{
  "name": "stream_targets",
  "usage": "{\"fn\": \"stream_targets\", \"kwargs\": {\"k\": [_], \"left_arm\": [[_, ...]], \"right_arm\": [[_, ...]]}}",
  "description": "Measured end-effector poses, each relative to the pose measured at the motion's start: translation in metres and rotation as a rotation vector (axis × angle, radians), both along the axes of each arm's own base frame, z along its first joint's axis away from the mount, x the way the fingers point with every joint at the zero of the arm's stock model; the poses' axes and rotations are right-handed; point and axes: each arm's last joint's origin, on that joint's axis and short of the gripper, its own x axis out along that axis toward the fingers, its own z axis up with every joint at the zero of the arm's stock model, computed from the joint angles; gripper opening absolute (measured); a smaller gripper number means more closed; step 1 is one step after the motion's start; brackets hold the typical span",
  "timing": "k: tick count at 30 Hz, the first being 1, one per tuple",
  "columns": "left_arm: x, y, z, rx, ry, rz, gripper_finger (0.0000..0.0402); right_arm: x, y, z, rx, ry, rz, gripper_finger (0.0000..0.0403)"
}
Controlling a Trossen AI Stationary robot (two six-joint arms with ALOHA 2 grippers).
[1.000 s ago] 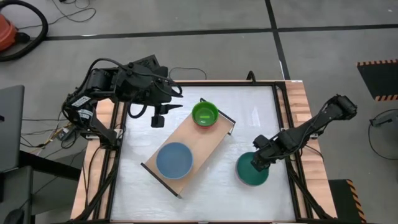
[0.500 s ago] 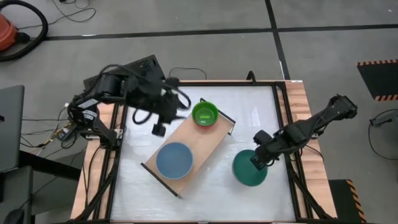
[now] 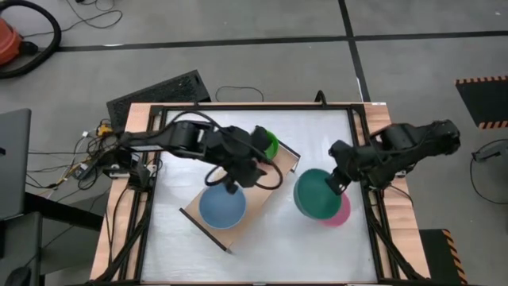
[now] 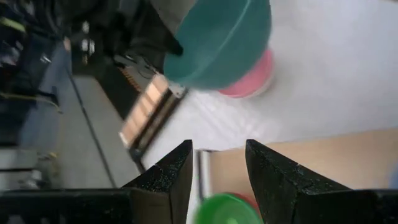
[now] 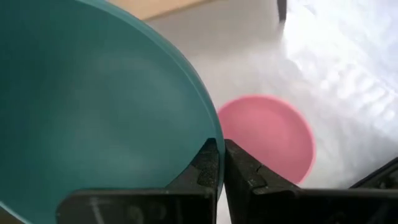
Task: Place and stack bowls onto a shelf
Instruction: Stack the green bowl onto the blue bowl on the shelf
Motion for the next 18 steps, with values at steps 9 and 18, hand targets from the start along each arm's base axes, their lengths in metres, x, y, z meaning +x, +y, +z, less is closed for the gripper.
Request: {"fn": "stream_targets", "kwargs": {"k": [9,18], "left_arm": [[0.019,-0.005,-0.009,0.109,-0.038,-0.175,0.0136],[0.018,-0.002,-0.011,0.071,-0.013,-0.268,0.0135]], "right_arm": [[0.011,-0.021,-0.005,-0.040,0.046,0.032,0.0030],[0.051,-0.033,-0.015,-0.023,0.116,0.198,0.0030]]}}
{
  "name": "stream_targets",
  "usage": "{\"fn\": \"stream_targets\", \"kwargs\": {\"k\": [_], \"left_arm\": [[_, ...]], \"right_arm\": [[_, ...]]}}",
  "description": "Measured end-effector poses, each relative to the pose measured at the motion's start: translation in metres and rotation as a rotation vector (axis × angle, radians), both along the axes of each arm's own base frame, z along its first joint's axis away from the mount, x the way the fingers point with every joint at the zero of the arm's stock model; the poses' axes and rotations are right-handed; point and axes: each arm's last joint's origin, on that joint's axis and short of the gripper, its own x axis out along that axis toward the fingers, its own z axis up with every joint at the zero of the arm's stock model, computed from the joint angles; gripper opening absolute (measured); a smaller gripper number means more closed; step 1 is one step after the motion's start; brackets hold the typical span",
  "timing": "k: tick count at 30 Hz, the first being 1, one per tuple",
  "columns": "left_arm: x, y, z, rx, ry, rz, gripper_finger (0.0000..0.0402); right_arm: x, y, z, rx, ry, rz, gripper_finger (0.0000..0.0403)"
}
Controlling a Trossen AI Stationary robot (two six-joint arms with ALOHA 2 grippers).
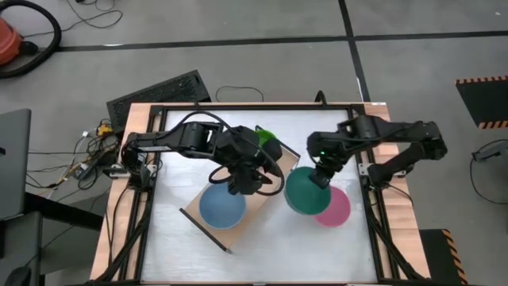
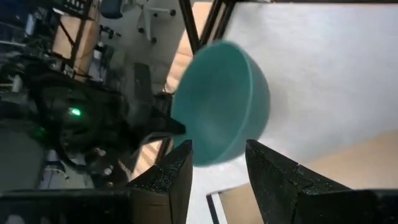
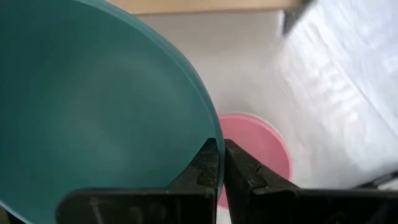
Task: Place and stack bowls onto a shelf
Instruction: Stack the green bowl onto the blue bowl on the shelf
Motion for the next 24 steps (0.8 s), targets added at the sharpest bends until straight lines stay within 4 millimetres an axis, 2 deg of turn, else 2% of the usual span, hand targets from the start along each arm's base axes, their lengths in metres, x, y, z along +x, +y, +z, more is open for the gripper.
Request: {"fn": "stream_targets", "kwargs": {"k": [6,12,15,20,24], "left_arm": [[-0.006,-0.001,-0.007,0.005,0.099,-0.018,0.0135],[-0.006,-0.001,-0.007,0.008,0.089,-0.019,0.0135],[-0.006,-0.002,-0.006,0.019,0.085,-0.035,0.0135],[-0.008,-0.006,-0.006,0.049,0.079,-0.057,0.0135],[-0.007,-0.006,-0.007,0.060,0.086,-0.048,0.0135]], "right_arm": [[0.020,-0.002,0.024,-0.015,-0.050,0.110,0.0030],[0.039,-0.004,0.048,-0.053,-0.132,0.208,0.0030],[0.049,-0.005,0.053,-0.058,-0.153,0.250,0.0030],[0.067,-0.005,0.051,-0.040,-0.175,0.299,0.0030],[0.072,-0.004,0.047,-0.027,-0.167,0.340,0.0030]]}}
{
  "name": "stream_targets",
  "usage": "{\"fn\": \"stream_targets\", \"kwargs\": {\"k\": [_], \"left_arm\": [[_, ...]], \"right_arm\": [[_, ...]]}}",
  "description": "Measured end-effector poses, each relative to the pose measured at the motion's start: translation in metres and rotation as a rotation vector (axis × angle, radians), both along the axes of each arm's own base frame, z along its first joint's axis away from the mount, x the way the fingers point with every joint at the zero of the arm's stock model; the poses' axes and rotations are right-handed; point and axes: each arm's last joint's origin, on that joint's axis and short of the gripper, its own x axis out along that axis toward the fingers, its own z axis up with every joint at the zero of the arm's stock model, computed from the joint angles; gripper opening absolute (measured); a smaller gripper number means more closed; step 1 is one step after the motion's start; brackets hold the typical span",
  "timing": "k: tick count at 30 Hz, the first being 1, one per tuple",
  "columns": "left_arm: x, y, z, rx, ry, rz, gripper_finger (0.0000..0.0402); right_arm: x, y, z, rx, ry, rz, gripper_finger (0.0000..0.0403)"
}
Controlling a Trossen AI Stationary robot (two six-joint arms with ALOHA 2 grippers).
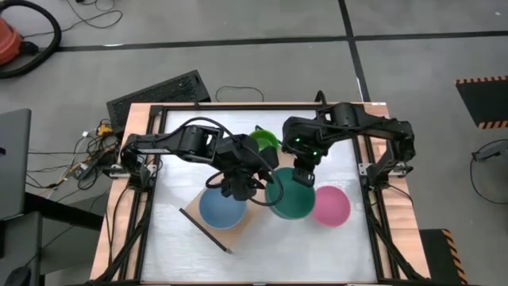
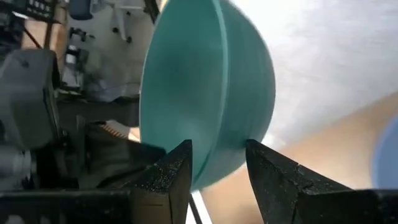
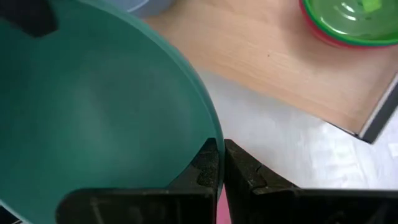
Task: Place and stack bowls onto a shelf
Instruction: Stack the green bowl onto the blue bowl on the shelf
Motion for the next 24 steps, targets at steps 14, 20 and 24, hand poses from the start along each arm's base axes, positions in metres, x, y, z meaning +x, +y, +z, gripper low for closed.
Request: {"fn": "stream_targets", "kwargs": {"k": [14,20,24], "left_arm": [[0.000,-0.010,-0.013,0.022,0.065,-0.089,0.0074],[0.001,-0.013,-0.013,0.036,0.050,-0.097,0.0010],[0.001,-0.013,-0.014,0.053,0.050,-0.079,0.0004]], "right_arm": [[-0.001,0.001,0.000,-0.021,-0.007,0.042,0.0030],[0.001,0.002,0.000,-0.047,-0.040,0.109,0.0030],[0.002,0.002,0.001,-0.059,-0.066,0.135,0.0055]]}}
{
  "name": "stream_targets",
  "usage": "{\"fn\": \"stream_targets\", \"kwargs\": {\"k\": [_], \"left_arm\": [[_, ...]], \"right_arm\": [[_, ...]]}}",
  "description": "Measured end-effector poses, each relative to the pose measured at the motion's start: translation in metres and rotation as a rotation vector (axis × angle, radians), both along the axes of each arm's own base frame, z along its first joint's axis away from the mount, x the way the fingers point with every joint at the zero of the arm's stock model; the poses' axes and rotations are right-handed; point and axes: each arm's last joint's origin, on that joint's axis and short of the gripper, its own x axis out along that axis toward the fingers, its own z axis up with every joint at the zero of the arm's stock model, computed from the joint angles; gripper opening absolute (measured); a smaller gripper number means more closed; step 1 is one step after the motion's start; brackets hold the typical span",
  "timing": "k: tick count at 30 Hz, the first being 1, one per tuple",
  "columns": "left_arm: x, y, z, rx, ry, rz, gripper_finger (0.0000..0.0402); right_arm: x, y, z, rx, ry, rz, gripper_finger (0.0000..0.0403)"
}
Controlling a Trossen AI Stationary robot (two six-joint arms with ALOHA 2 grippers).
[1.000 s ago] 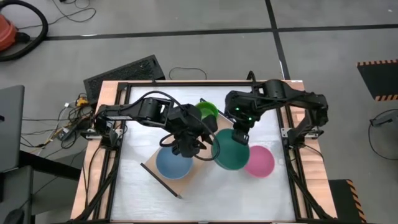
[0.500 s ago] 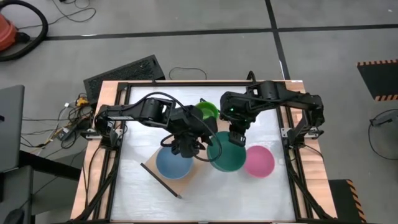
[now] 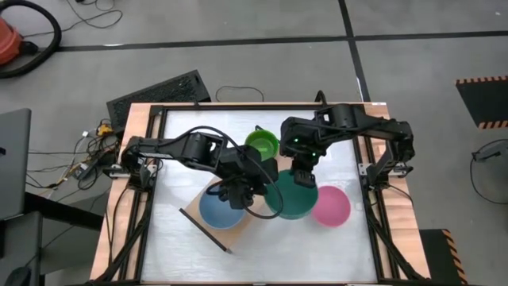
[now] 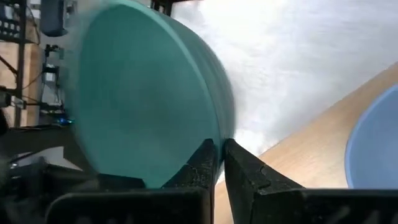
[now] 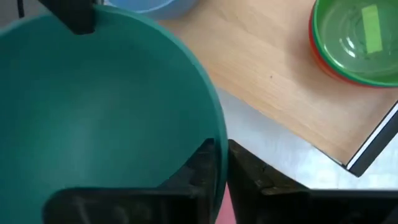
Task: Place and stack bowls onto a shelf
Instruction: Stack the green bowl onto the blue bowl on the shelf
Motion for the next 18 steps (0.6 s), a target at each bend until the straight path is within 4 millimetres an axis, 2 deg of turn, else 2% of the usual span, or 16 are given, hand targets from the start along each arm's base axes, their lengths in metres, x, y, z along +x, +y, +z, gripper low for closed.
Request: {"fn": "stream_targets", "kwargs": {"k": [13,18], "left_arm": [[0.001,0.003,0.000,0.028,-0.006,0.060,0.0000],[0.001,0.003,0.001,0.026,-0.022,0.063,0.0000]], "right_arm": [[-0.001,-0.006,0.007,-0.058,-0.097,0.117,0.0157],[-0.012,-0.015,0.033,-0.067,-0.261,0.172,0.0183]]}}
